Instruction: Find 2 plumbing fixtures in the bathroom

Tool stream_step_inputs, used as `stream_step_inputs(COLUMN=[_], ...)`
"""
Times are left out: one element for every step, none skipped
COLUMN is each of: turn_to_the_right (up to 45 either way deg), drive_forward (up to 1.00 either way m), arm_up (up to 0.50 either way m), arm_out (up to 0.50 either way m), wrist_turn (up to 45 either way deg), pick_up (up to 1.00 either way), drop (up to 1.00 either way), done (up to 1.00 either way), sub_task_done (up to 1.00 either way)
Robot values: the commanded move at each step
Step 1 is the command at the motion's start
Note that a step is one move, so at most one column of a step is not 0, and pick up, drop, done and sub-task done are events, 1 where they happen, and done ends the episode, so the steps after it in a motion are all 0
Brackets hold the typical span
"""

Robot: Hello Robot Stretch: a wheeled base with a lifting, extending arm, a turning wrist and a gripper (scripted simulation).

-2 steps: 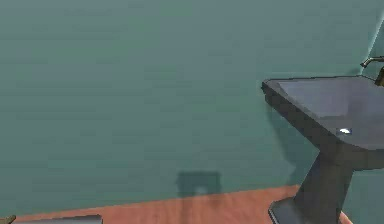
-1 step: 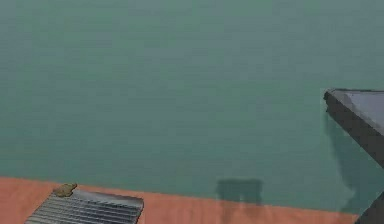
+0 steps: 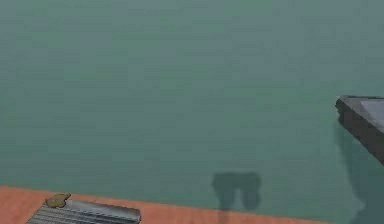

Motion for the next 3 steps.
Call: stream_step_inputs(turn_to_the_right=[45.0,15.0,0.0], drive_forward=[0.00,0.00,0.00], arm_up=[0.00,0.00,0.00], arm_out=[0.00,0.00,0.00], wrist_turn=[0.0,0.0,0.0], pick_up=[0.00,0.00,0.00], drop=[0.00,0.00,0.00], done=[0.00,0.00,1.00], sub_task_done=[0.00,0.00,0.00])
